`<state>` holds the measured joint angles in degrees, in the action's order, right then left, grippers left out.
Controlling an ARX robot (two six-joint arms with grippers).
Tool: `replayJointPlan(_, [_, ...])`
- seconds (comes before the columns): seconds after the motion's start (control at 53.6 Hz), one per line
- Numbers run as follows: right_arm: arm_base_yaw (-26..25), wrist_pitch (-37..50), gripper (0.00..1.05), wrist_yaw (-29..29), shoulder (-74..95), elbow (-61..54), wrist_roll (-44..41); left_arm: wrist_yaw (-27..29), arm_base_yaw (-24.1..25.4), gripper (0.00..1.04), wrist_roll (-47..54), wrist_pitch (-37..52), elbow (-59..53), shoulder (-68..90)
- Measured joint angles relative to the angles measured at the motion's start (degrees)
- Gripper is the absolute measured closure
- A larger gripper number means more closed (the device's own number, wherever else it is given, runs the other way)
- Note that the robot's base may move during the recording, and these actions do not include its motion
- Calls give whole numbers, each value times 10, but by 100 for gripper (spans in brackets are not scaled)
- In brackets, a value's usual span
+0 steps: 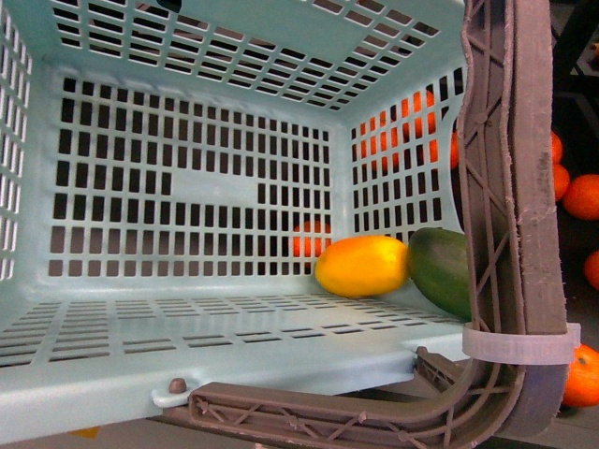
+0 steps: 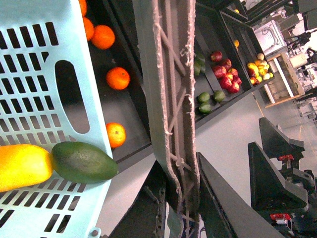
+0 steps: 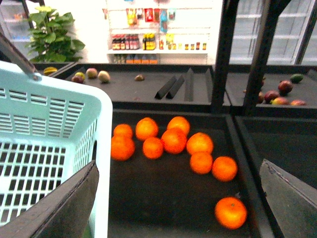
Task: Pick mango and avocado into basket
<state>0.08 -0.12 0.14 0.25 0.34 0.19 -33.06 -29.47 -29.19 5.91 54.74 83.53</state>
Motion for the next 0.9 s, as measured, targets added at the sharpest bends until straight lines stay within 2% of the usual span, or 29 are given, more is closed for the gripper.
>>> replayJointPlan(0.896, [-1,0,8,-3,0,0,0,14,7,91,7,0,0,-1])
